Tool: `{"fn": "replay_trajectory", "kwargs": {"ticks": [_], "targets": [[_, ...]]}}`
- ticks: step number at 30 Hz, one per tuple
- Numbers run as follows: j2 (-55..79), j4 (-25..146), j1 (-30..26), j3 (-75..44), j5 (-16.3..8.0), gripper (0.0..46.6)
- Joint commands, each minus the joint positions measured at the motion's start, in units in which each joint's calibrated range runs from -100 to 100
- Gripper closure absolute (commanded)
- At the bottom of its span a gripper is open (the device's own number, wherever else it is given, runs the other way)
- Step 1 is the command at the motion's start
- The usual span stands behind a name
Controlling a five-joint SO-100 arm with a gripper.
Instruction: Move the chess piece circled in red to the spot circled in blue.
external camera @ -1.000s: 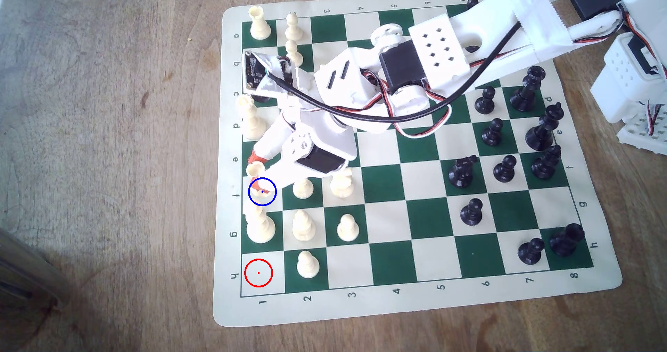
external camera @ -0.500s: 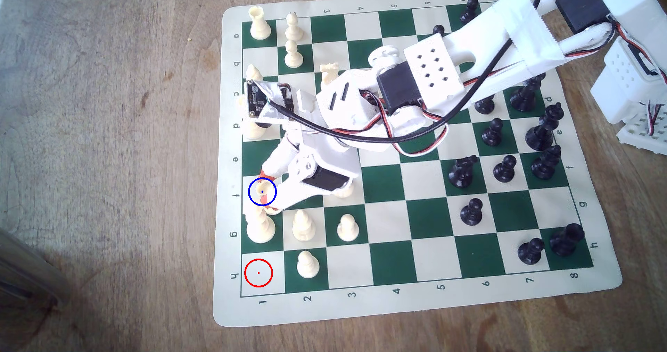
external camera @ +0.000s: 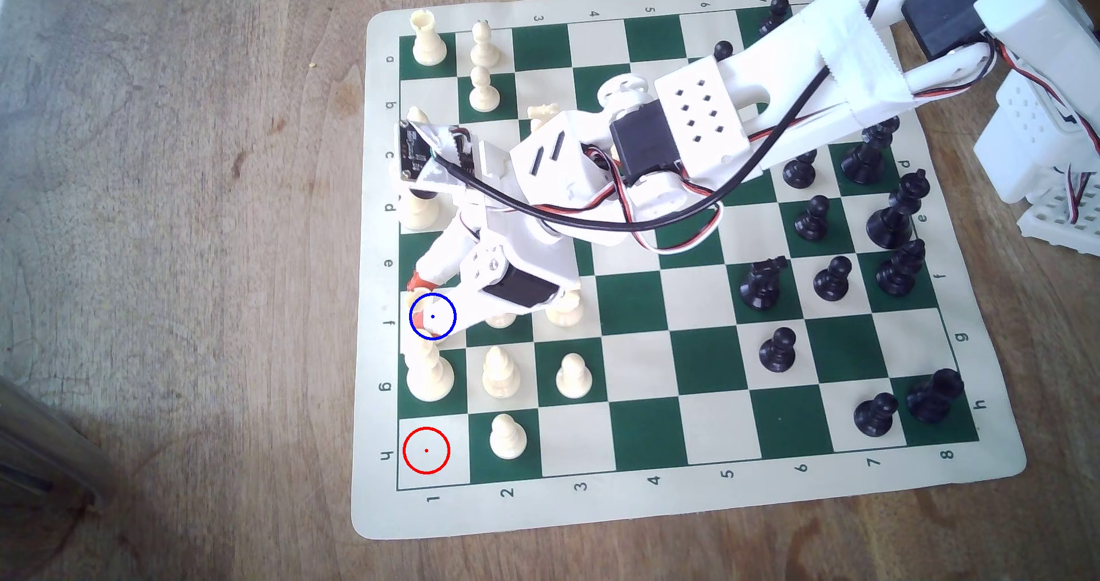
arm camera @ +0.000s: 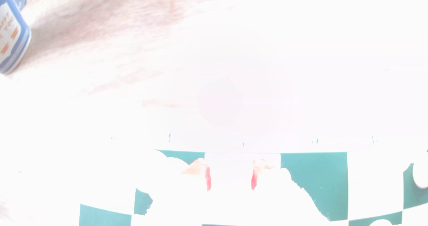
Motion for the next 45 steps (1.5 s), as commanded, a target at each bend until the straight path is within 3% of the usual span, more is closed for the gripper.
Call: {"fn": "replay_trajectory", "kwargs": {"ticks": [1, 7, 8, 22, 26, 28, 32, 33, 36, 37, 38, 39, 45], "targets": [[-2.3, -0.4, 1.0, -5.2, 0.4, 44.4], [-2.4, 0.4, 1.6, -4.5, -1.9, 26.4], [-2.7, 0.6, 1.6, -4.5, -2.0, 25.2], [-16.8, 4.7, 0.6, -3.0, -2.3, 22.5], [-22.9, 5.5, 0.7, -0.4, -2.1, 23.0], [-26.1, 4.7, 0.8, 2.3, -2.1, 26.0], [-38.9, -3.6, 0.3, 17.7, -2.0, 43.6], [-46.7, -10.9, 0.3, 29.1, -1.9, 46.5], [-59.9, -23.9, 0.3, 50.0, -0.6, 46.5], [-64.1, -29.7, 0.3, 57.7, 0.6, 46.5], [-71.1, -45.6, 0.7, 73.3, 3.4, 46.5], [-73.9, -52.2, 1.0, 79.5, 4.0, 46.5], [-93.8, -86.4, 3.9, 107.1, 4.5, 46.5]]}}
